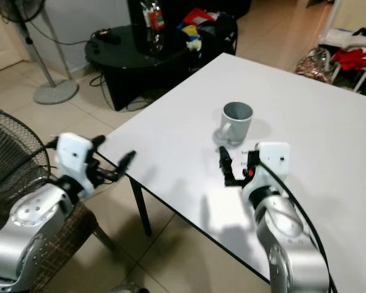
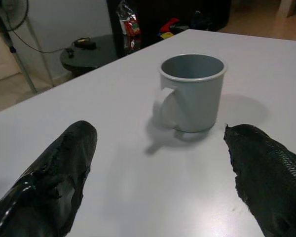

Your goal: Setting the table

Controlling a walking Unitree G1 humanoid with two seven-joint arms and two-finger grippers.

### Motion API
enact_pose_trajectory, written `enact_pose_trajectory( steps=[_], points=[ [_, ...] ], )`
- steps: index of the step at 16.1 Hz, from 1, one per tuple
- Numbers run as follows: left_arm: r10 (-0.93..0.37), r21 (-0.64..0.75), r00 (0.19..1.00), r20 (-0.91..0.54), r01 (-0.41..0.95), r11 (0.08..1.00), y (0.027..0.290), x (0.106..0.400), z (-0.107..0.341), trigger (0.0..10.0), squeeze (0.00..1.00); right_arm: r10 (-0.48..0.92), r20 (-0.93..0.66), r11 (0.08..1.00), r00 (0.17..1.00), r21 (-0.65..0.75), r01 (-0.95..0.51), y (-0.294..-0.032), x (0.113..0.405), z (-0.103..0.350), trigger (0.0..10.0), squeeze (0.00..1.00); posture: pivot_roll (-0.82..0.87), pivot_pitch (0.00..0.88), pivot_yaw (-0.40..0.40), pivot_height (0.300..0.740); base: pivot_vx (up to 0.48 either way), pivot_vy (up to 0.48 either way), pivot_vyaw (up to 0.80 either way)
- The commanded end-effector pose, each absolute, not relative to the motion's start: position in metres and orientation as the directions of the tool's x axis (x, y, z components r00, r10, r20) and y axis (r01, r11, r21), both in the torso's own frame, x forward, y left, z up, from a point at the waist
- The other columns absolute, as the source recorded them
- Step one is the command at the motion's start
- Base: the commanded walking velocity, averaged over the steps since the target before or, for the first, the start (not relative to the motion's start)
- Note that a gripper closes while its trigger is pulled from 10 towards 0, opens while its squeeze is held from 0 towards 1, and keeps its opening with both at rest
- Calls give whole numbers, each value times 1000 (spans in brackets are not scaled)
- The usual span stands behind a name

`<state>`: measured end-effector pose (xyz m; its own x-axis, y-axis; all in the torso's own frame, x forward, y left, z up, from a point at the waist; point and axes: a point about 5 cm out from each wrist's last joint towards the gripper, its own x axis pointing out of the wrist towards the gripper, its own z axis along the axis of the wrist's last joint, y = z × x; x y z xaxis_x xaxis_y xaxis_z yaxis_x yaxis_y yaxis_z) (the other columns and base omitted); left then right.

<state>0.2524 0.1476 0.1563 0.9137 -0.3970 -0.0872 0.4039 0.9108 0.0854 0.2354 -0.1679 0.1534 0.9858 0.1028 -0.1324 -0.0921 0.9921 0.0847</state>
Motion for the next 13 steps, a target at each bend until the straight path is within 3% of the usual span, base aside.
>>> enact_pose_trajectory(
  steps=[1,6,7,8,9,13],
  points=[
    [-383,98,922,-56,387,917,149,251,162,10000,0,110,-125,990,986,96,-98,-165,235,156,10000,1000,126,0,50,740,0,0,0],
    [-306,95,951,-42,308,947,153,252,161,10000,0,92,-116,992,989,101,-81,-163,235,158,10000,1000,131,0,49,740,0,-114,0],
    [-302,94,952,-41,304,948,153,252,162,10000,0,79,-126,994,989,92,-67,-165,234,155,10000,678,132,0,47,740,0,-289,0],
    [-303,98,952,-41,305,947,153,252,162,10000,0,70,-134,995,989,86,-59,-166,233,153,10000,180,129,0,49,740,0,-285,0],
    [-303,102,952,-40,306,947,152,253,162,10000,0,63,-136,995,989,81,-52,-167,233,152,10000,0,127,0,52,740,0,-285,0],
    [-318,118,947,-45,321,940,150,252,162,10000,0,101,-135,994,986,45,-95,-165,232,151,10000,0,121,0,62,740,0,-285,0]
  ],
)
